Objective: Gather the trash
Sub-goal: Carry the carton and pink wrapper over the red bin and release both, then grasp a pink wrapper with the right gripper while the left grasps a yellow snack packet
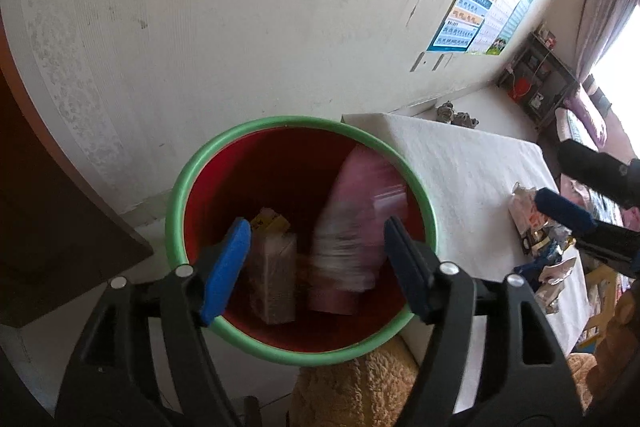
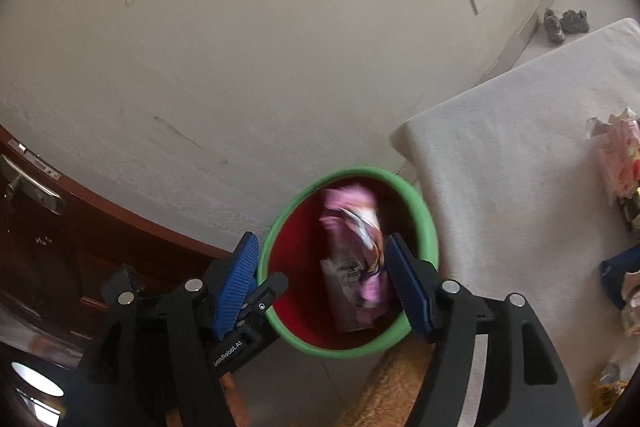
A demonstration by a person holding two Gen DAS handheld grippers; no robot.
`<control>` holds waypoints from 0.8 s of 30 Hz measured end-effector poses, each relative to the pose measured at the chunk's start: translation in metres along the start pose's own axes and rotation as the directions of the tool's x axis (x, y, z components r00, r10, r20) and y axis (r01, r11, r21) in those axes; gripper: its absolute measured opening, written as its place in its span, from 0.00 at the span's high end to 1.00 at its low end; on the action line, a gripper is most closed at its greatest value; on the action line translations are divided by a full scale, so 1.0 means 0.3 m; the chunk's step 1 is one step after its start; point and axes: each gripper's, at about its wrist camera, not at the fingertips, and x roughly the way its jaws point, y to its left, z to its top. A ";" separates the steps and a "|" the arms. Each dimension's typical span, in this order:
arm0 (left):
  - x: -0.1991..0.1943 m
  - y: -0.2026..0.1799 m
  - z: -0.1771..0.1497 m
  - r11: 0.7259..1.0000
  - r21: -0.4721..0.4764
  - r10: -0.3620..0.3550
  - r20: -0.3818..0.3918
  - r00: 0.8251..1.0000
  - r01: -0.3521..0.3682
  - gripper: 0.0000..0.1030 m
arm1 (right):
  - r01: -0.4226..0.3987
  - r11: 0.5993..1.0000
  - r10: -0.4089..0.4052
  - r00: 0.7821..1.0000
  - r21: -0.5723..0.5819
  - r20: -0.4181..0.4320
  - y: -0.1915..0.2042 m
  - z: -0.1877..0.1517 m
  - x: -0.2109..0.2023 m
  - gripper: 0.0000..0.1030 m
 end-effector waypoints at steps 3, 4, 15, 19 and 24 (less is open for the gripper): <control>0.005 -0.008 -0.007 1.000 -0.009 -0.013 -0.012 1.000 0.012 0.34 | 0.019 1.000 -0.019 1.000 -0.008 0.010 -0.016 -0.005 -0.036 0.37; 0.007 -0.012 -0.008 1.000 -0.007 -0.017 -0.016 1.000 0.017 0.33 | 0.036 0.999 -0.036 0.999 -0.025 0.017 -0.016 -0.012 -0.058 0.37; 0.014 -0.150 -0.037 0.991 0.083 -0.100 -0.057 0.993 0.105 0.27 | 0.273 0.962 -0.272 0.961 -0.021 0.043 -0.322 -0.144 -0.378 0.30; 0.029 -0.228 -0.066 0.982 0.127 -0.128 -0.094 0.987 0.139 0.24 | 0.388 0.915 -0.386 0.922 0.115 -0.038 -0.547 -0.297 -0.530 0.30; 0.054 -0.353 -0.104 0.964 0.192 -0.157 -0.151 0.976 0.185 0.24 | 0.470 0.849 -0.445 0.883 0.243 -0.153 -0.688 -0.494 -0.619 0.23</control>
